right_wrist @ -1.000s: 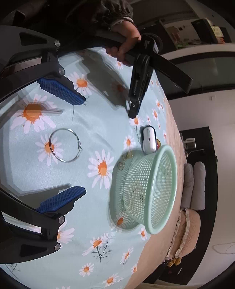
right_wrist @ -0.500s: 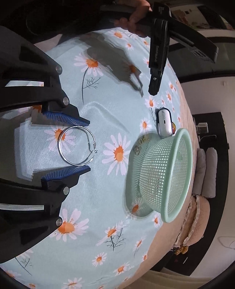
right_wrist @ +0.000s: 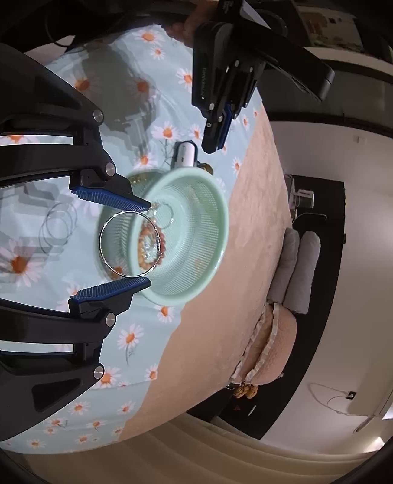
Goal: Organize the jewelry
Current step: 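Carry the pearl and hoop earrings over the basket and open both grippers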
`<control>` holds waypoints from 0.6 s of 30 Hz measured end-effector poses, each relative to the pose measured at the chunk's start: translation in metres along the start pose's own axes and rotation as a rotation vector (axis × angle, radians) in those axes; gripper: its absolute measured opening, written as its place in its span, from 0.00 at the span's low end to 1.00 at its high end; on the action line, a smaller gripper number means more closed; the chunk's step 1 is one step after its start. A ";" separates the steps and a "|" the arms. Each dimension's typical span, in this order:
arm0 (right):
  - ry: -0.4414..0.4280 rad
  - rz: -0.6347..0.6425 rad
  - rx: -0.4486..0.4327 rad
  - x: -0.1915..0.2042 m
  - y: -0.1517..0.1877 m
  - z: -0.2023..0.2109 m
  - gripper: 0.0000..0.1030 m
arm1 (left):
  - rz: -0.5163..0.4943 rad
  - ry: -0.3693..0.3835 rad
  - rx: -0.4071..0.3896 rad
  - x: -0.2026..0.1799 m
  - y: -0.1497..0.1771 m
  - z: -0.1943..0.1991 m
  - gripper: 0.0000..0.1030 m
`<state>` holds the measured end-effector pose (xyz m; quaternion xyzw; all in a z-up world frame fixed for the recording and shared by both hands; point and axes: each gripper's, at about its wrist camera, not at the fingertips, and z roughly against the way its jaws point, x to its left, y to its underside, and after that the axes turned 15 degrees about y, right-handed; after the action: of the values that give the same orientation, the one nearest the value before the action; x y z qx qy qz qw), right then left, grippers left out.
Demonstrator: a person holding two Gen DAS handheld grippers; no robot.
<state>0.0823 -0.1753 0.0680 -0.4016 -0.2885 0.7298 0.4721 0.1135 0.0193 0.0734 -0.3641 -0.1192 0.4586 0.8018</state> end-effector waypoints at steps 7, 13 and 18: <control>-0.052 -0.070 0.089 -0.028 -0.030 -0.061 0.41 | -0.049 0.029 0.033 0.007 -0.031 -0.028 0.12; -0.094 -0.048 0.094 -0.021 -0.033 -0.092 0.41 | -0.052 0.081 0.069 0.014 -0.042 -0.063 0.12; -0.104 -0.014 0.114 -0.010 -0.028 -0.112 0.41 | -0.043 0.103 0.111 0.020 -0.038 -0.088 0.12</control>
<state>0.1933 -0.1686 0.0361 -0.3335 -0.2733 0.7616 0.4838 0.1956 -0.0182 0.0346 -0.3394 -0.0600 0.4280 0.8355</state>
